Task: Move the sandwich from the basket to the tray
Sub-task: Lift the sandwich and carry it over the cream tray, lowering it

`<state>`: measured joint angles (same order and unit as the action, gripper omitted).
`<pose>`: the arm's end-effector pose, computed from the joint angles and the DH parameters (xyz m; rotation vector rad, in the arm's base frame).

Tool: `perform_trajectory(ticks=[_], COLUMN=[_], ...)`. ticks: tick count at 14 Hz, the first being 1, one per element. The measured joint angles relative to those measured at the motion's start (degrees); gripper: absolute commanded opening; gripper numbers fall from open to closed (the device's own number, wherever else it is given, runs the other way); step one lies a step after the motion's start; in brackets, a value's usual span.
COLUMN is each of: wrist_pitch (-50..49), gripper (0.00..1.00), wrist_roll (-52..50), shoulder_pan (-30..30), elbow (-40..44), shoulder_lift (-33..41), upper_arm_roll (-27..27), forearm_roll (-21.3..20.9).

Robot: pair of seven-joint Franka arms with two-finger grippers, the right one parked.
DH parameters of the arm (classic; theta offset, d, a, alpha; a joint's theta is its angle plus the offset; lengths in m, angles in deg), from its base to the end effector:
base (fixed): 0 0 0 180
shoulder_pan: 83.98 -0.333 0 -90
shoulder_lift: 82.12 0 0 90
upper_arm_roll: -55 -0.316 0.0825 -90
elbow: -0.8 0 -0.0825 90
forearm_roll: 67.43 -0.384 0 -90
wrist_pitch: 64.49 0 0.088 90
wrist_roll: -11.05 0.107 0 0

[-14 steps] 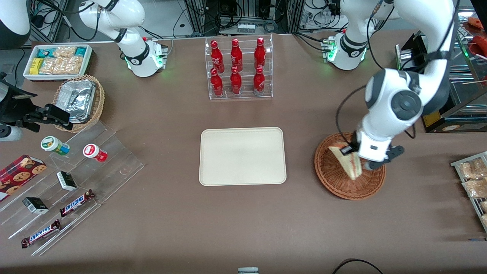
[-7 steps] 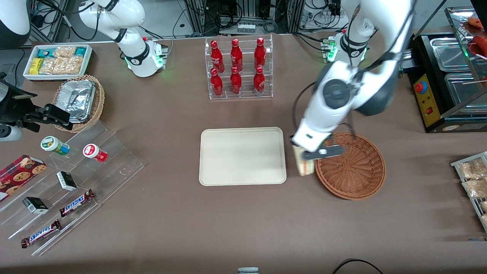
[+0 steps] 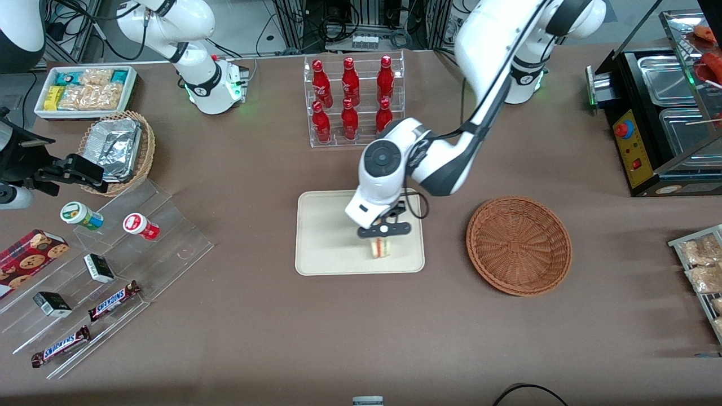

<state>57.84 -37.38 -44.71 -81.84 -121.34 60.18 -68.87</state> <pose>0.5248 -0.4964 0.2882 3.1066 0.1192 -0.0285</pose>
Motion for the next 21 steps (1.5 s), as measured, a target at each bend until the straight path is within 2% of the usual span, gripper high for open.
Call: perform_trajectory(ticks=[2, 6, 7, 8, 9, 13, 16, 19, 21], wrist_pitch=[2.1, 3.92, 4.21, 4.46, 4.53, 3.61, -6.1, -16.89, -23.75], gripper=[0.0, 0.0, 0.11, 0.6, 0.97, 0.99, 0.99, 0.99, 0.99], wrist_roll=[0.0, -2.26, -2.92, -3.62, -4.56, -6.72, -7.23, -6.87, -1.98], shoulder_pan=[1.14, 3.57, 4.04, 4.34, 4.44, 4.22, 1.52, -5.09, -11.63], elbow=[0.98, 1.39, 1.55, 1.74, 1.98, 3.82, 5.73, 6.01, 5.85], shoulder_lift=[-1.96, -4.49, -5.07, -5.51, -5.68, -4.74, 1.83, 11.88, 17.32], upper_arm_roll=[-0.02, -0.03, -0.03, -0.03, -0.04, -0.55, -1.02, -1.38, -1.55], forearm_roll=[-0.35, -4.06, -4.48, -4.67, -4.83, -4.95, -4.69, -3.64, -3.47])
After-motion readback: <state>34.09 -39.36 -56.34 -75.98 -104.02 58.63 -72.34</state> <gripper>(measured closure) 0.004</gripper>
